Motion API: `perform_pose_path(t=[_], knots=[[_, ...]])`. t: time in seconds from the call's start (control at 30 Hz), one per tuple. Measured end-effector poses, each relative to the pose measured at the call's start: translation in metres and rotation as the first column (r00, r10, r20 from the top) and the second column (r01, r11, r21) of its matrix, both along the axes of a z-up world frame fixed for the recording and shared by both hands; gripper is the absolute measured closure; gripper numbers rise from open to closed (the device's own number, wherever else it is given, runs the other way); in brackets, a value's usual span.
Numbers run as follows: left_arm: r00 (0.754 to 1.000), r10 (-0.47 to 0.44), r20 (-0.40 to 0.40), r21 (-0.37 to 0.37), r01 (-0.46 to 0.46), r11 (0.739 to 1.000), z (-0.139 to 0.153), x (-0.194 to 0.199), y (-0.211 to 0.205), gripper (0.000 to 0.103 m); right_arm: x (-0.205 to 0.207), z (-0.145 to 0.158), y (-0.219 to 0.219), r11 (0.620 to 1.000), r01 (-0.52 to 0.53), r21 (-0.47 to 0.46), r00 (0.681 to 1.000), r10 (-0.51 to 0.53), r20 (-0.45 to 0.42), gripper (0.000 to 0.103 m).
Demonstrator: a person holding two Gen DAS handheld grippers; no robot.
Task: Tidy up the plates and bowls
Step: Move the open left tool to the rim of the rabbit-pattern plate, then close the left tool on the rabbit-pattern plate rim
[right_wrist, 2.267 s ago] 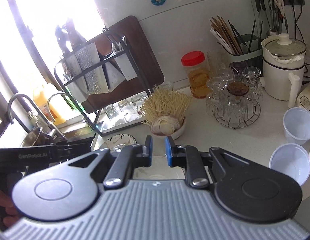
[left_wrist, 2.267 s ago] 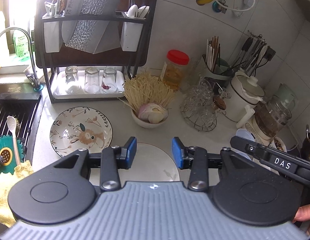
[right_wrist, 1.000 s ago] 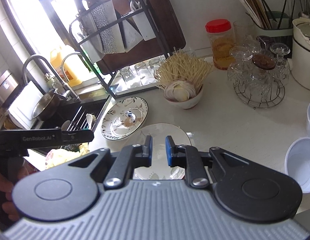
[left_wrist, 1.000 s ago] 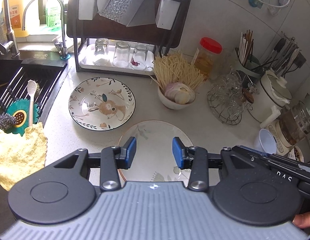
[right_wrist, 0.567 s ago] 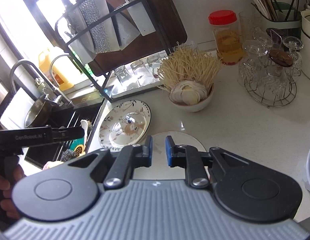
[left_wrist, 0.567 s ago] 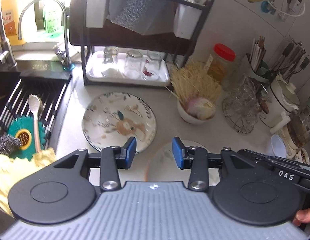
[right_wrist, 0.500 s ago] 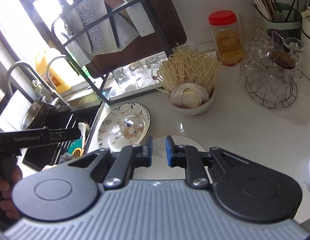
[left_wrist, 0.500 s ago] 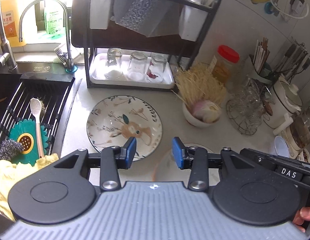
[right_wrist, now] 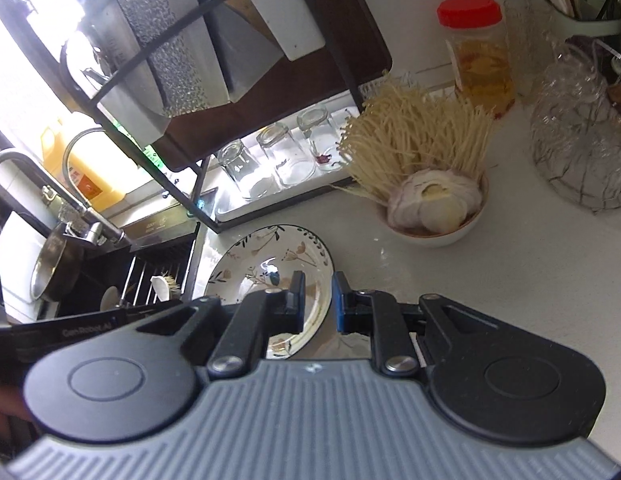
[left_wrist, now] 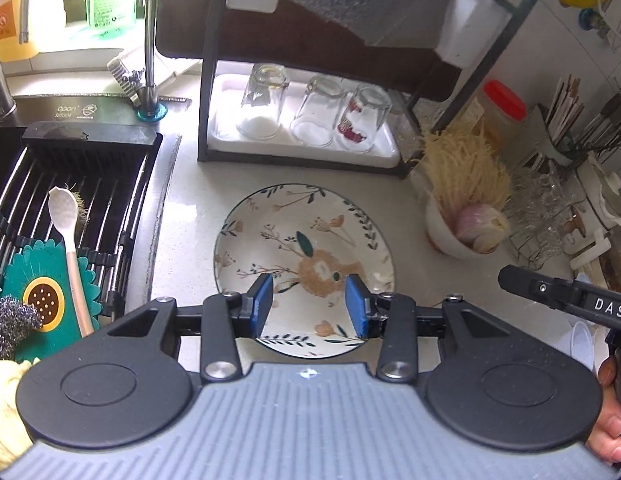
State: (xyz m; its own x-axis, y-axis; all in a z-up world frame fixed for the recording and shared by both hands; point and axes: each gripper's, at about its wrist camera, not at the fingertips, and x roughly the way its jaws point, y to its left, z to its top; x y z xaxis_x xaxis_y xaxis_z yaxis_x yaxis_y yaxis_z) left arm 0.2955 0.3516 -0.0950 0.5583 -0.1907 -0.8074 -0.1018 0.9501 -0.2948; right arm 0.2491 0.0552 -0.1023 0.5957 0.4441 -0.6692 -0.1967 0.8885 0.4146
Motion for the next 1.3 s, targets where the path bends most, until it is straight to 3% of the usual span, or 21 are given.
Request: perform_pose_path(t=[0.2, 0.3, 0.37, 0.53, 0.6, 0.9, 1.03, 1.17, 1.23, 1.3], knots=[[0.999, -0.033, -0.027, 0.001, 0.033, 0.999, -0.015, 0.021, 0.020, 0.057, 0.017, -0.013, 0.026, 1.000, 0.009, 0.000, 0.998, -0.009, -0.054, 0.085], [0.999, -0.028, -0.046, -0.013, 0.027, 1.000, -0.025, 0.030, 0.031, 0.045, 0.027, -0.023, 0.038, 1.000, -0.003, -0.004, 0.996, 0.003, -0.094, 0.085], [0.998, -0.033, -0.058, -0.010, 0.032, 0.999, -0.033, 0.035, 0.036, 0.045, 0.035, -0.030, 0.048, 0.999, -0.011, -0.030, 0.993, 0.008, -0.118, 0.080], [0.995, -0.026, -0.097, -0.008, 0.026, 1.000, -0.055, 0.044, 0.048, 0.045, 0.048, -0.039, 0.060, 0.999, -0.006, -0.032, 0.992, 0.002, -0.125, 0.053], [0.994, -0.025, -0.108, -0.014, 0.023, 1.000, -0.063, 0.048, 0.051, 0.045, 0.054, -0.043, 0.065, 0.999, -0.010, -0.044, 0.992, 0.005, -0.127, 0.051], [0.993, 0.003, -0.117, -0.012, -0.004, 1.000, -0.080, 0.066, 0.056, 0.046, 0.080, -0.077, 0.075, 0.991, 0.011, -0.135, 0.990, -0.030, -0.140, 0.052], [0.991, 0.023, -0.129, -0.044, -0.028, 0.999, -0.087, 0.073, 0.057, 0.046, 0.088, -0.089, 0.075, 0.988, 0.006, -0.156, 0.986, -0.032, -0.165, 0.053], [0.990, 0.034, -0.134, -0.050, -0.041, 0.998, -0.094, 0.079, 0.058, 0.051, 0.091, -0.095, 0.077, 0.982, 0.001, -0.190, 0.987, -0.032, -0.159, 0.064], [0.990, 0.033, -0.139, -0.039, -0.039, 0.998, -0.097, 0.080, 0.058, 0.056, 0.092, -0.099, 0.076, 0.980, 0.002, -0.198, 0.984, -0.037, -0.173, 0.074], [0.989, 0.035, -0.146, -0.033, -0.040, 0.999, -0.100, 0.082, 0.057, 0.061, 0.093, -0.100, 0.077, 0.980, -0.001, -0.200, 0.986, -0.033, -0.166, 0.075]])
